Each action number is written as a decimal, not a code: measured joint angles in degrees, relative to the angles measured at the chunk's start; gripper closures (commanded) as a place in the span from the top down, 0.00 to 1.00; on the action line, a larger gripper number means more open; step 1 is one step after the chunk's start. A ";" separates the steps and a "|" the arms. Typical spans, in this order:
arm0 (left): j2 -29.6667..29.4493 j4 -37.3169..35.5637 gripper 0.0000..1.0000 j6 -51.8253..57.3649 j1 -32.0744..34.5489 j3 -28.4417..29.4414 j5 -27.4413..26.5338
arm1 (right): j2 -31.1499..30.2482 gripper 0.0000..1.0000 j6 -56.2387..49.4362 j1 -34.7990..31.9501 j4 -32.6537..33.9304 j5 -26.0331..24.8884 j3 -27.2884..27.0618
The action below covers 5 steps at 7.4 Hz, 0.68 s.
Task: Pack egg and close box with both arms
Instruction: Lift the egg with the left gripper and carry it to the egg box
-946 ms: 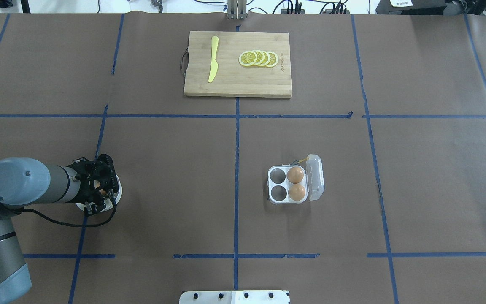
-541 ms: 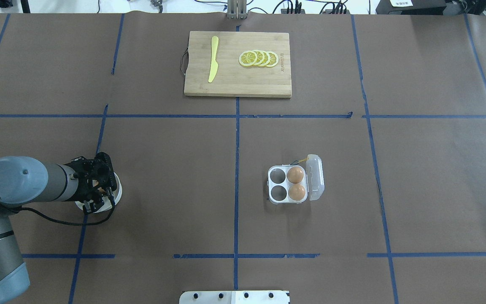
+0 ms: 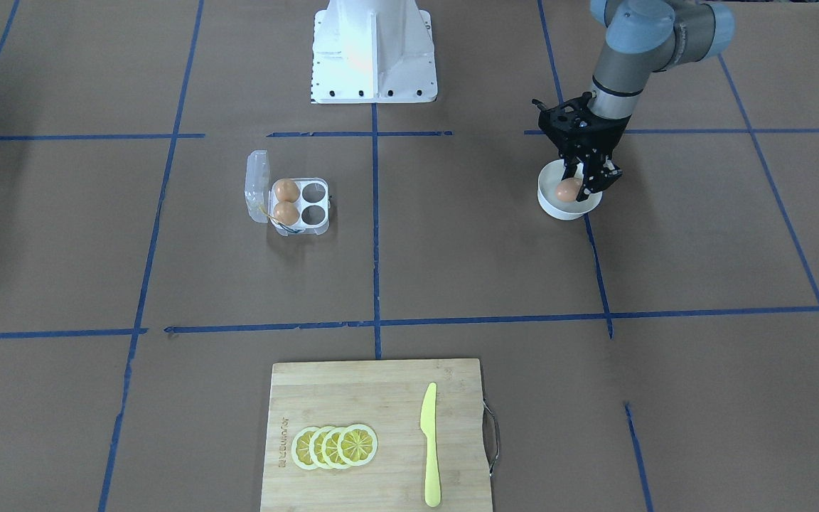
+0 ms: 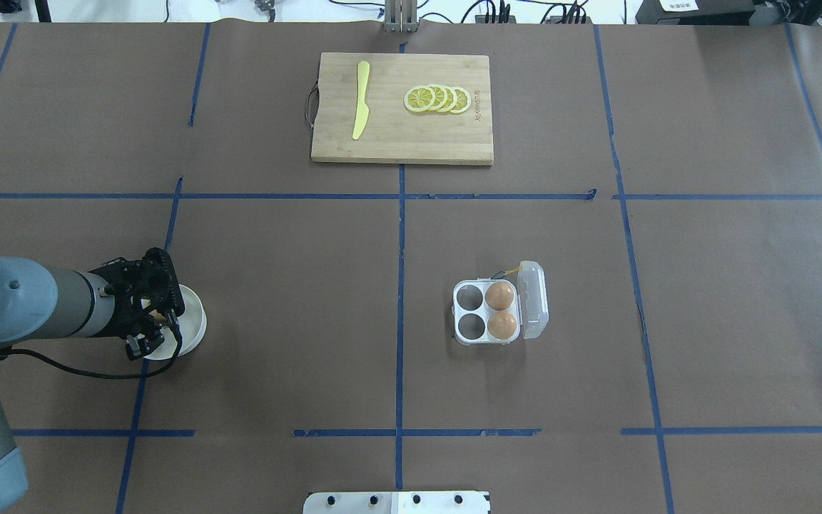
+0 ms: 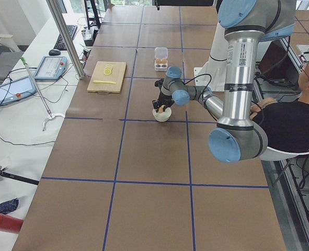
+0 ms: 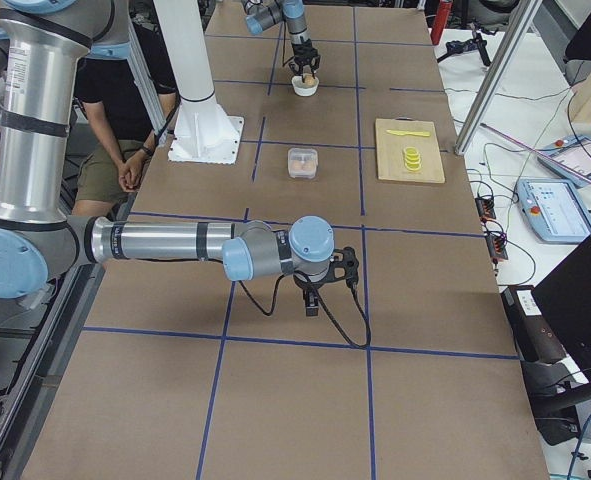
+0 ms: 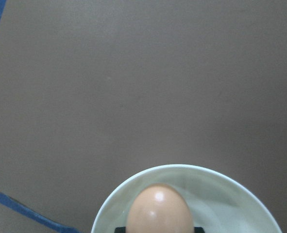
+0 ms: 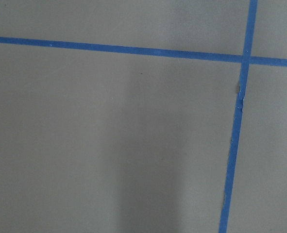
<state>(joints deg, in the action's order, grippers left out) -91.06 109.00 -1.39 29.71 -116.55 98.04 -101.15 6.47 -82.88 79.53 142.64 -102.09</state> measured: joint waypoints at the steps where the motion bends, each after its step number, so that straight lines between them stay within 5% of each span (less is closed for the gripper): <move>1: -0.13 -1.50 0.00 -3.41 0.26 -1.67 -0.05 | 0.04 1.00 0.02 0.00 -0.04 0.00 -0.07; 3: -4.24 -2.88 0.00 -10.72 0.12 -1.60 0.01 | 0.07 1.00 -0.02 0.00 -0.46 -0.05 -0.07; 5: -16.32 -9.07 0.00 -20.24 -0.86 2.95 0.36 | 0.08 1.00 0.01 0.00 -0.74 -0.08 -0.04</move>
<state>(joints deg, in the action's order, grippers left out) -107.39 99.93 -21.63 28.85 -113.60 98.40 -101.07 6.48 -82.88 78.79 142.56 -102.13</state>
